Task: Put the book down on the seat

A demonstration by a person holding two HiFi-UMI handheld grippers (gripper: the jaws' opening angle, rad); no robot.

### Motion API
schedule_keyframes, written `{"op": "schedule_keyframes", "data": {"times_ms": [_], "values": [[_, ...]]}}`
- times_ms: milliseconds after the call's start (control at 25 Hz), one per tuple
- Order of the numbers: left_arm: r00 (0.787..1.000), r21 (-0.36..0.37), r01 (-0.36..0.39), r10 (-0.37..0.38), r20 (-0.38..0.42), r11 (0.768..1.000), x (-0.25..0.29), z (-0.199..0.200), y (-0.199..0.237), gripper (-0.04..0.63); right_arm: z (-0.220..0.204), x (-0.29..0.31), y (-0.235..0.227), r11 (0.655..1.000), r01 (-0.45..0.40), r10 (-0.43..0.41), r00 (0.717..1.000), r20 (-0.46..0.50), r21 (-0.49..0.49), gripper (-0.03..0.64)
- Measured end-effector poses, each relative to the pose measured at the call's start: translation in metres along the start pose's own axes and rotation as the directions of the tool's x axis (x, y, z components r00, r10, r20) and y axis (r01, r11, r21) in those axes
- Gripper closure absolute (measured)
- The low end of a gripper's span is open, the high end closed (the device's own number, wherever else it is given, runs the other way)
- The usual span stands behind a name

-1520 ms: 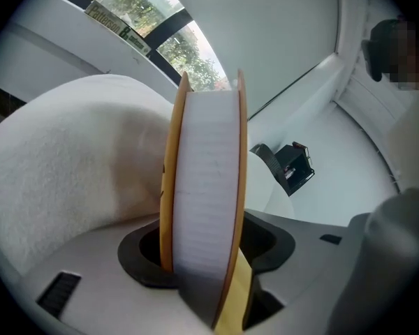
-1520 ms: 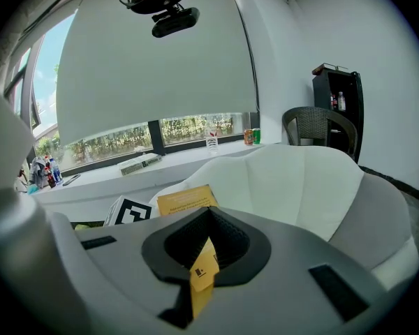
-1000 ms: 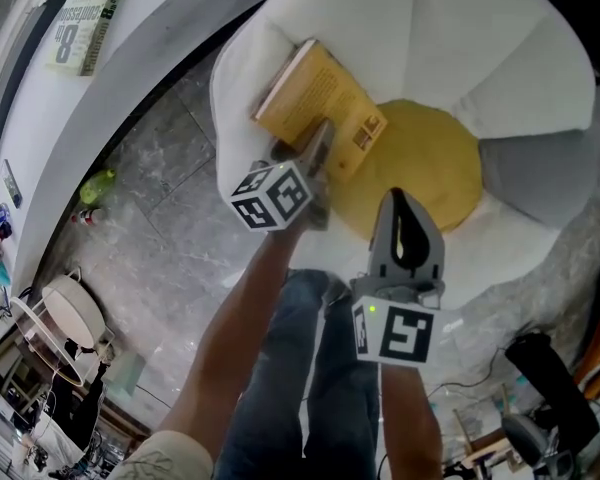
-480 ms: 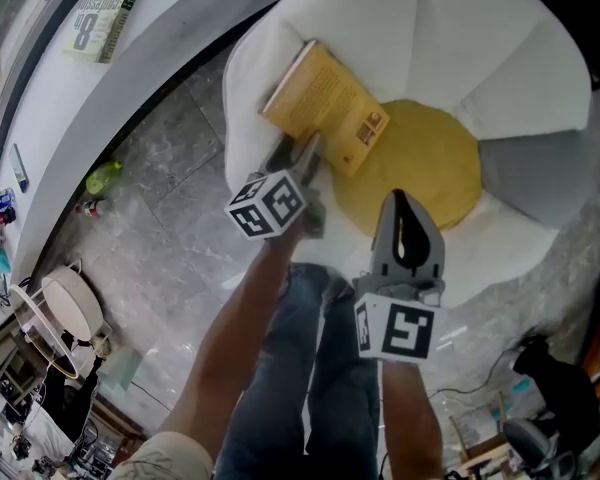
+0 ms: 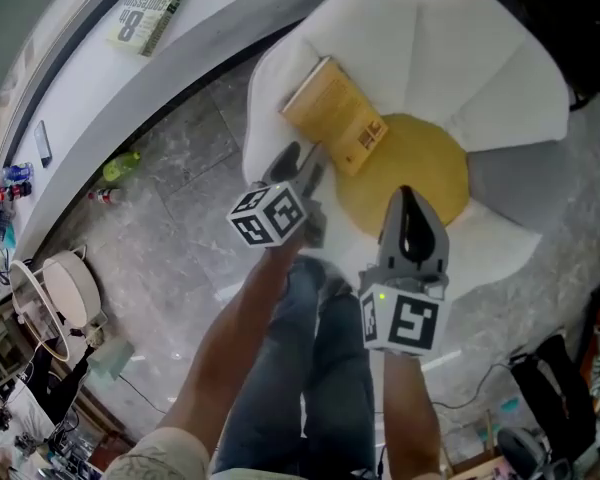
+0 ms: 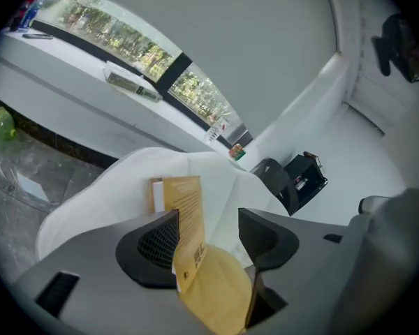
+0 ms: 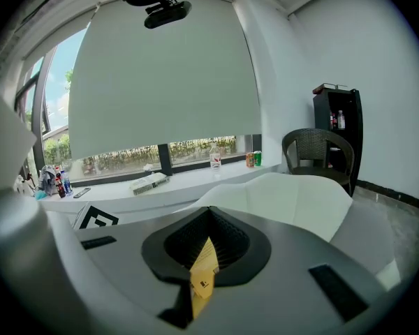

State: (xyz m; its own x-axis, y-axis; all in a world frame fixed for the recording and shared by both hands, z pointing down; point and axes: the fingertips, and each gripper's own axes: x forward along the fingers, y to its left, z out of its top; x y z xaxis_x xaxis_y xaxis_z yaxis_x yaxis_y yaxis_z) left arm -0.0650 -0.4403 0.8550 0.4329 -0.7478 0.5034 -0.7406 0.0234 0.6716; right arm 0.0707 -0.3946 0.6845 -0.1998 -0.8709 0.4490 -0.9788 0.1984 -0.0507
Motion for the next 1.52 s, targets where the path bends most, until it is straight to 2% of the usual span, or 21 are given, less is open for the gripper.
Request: {"op": "schedule_keyframes", "data": {"times_ms": [120, 240, 400, 560, 680, 880, 1040, 1200, 1360, 1520], "values": [[0.999, 0.066, 0.032, -0.034, 0.026, 0.997, -0.020, 0.021, -0.040, 0.352, 0.025, -0.020, -0.001, 1.000, 0.004, -0.004, 0.999, 0.032, -0.006, 0.614], [0.997, 0.147, 0.028, -0.038, 0.070, 0.989, -0.046, 0.044, -0.082, 0.415, 0.053, -0.041, -0.005, 1.000, 0.010, -0.010, 0.998, 0.062, -0.009, 0.614], [0.992, 0.231, -0.004, -0.026, 0.127, 0.973, -0.084, 0.077, -0.137, 0.562, 0.098, -0.068, -0.014, 1.000, 0.022, -0.022, 0.994, 0.107, -0.003, 0.612], [0.983, 0.334, -0.014, -0.048, 0.177, 0.943, -0.122, 0.109, -0.199, 0.589, 0.143, -0.099, -0.022, 1.000, 0.027, -0.026, 0.988, 0.154, -0.009, 0.612], [0.976, 0.417, -0.012, -0.081, 0.203, 0.909, -0.147, 0.130, -0.245, 0.589, 0.174, -0.120, -0.026, 0.999, 0.031, -0.028, 0.982, 0.189, -0.014, 0.612], [0.958, 0.543, -0.011, -0.147, 0.247, 0.840, -0.195, 0.150, -0.320, 0.589, 0.217, -0.165, -0.030, 0.999, 0.032, -0.027, 0.970, 0.240, -0.017, 0.614], [0.941, 0.635, -0.009, -0.209, 0.268, 0.772, -0.237, 0.165, -0.369, 0.589, 0.248, -0.203, -0.026, 1.000, 0.014, -0.008, 0.962, 0.273, -0.023, 0.612], [0.937, 0.710, 0.009, -0.254, 0.240, 0.704, -0.275, 0.176, -0.411, 0.589, 0.290, -0.239, -0.022, 0.999, -0.006, 0.017, 0.955, 0.297, -0.040, 0.614], [0.926, 0.744, 0.027, -0.297, 0.233, 0.667, -0.307, 0.202, -0.447, 0.589, 0.344, -0.272, -0.025, 0.996, 0.006, 0.022, 0.945, 0.327, -0.084, 0.614], [0.899, 0.775, 0.017, -0.350, 0.265, 0.631, -0.338, 0.223, -0.485, 0.589, 0.382, -0.308, -0.035, 0.995, 0.021, 0.013, 0.940, 0.340, -0.097, 0.612]]}}
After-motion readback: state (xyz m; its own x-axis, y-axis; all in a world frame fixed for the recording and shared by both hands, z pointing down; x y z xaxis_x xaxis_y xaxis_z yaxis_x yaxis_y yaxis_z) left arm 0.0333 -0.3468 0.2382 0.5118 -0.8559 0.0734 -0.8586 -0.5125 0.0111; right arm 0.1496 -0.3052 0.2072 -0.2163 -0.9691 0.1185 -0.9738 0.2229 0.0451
